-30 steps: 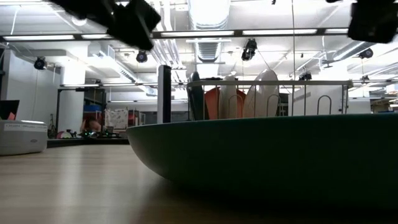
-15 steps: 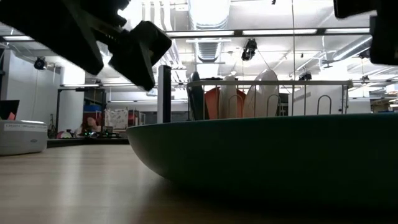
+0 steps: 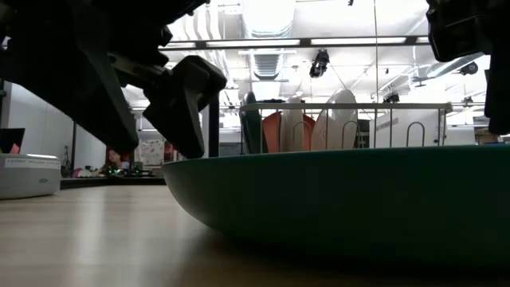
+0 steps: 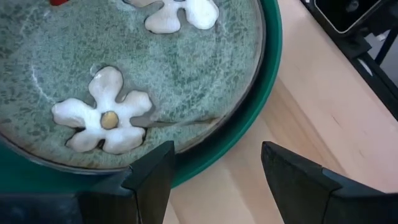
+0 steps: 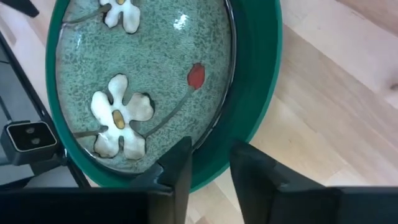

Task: Sort dishes
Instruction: Put the green patterned plate in the dish rack

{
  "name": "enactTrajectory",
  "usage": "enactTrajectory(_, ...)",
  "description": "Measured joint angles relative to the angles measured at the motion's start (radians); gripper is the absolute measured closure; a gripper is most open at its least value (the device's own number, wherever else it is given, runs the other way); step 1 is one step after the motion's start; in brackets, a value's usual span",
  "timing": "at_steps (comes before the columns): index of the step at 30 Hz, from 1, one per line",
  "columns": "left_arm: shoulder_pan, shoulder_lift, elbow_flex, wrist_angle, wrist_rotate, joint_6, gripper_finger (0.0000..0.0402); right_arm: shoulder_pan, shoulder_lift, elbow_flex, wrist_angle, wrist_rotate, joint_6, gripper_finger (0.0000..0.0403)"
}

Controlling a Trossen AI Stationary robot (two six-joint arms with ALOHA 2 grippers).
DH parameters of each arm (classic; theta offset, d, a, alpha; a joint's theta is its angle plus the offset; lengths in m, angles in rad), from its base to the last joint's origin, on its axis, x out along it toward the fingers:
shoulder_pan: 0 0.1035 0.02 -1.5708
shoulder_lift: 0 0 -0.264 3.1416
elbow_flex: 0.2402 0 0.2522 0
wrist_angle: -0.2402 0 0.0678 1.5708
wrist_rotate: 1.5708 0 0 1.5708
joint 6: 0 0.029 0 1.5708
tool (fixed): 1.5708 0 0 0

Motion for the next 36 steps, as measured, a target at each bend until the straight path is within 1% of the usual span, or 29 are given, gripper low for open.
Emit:
enactTrajectory(7,0.007,0.025,0.000,0.019,0.002,0.004,0.0171,-0.001,0.033,0.000,0.026,0.005,0.001,0.0258)
enactTrajectory(13,0.015,0.039,0.000,0.042,0.003,0.005,0.0171,-0.004,0.084,0.001,0.118,0.007,-0.015,0.0239)
enactTrajectory(23,0.030,0.047,-0.018,0.093,0.007,0.004,0.0171,-0.008,0.149,0.001,0.155,0.006,-0.006,0.0231)
enactTrajectory(30,0.034,0.060,-0.044,0.165,0.021,-0.012,0.0171,-0.021,0.177,0.001,0.182,0.007,0.001,0.0225)
enactTrajectory(36,0.052,0.105,-0.047,0.254,0.082,-0.014,0.0171,-0.052,0.227,0.001,0.244,-0.001,-0.006,0.0224)
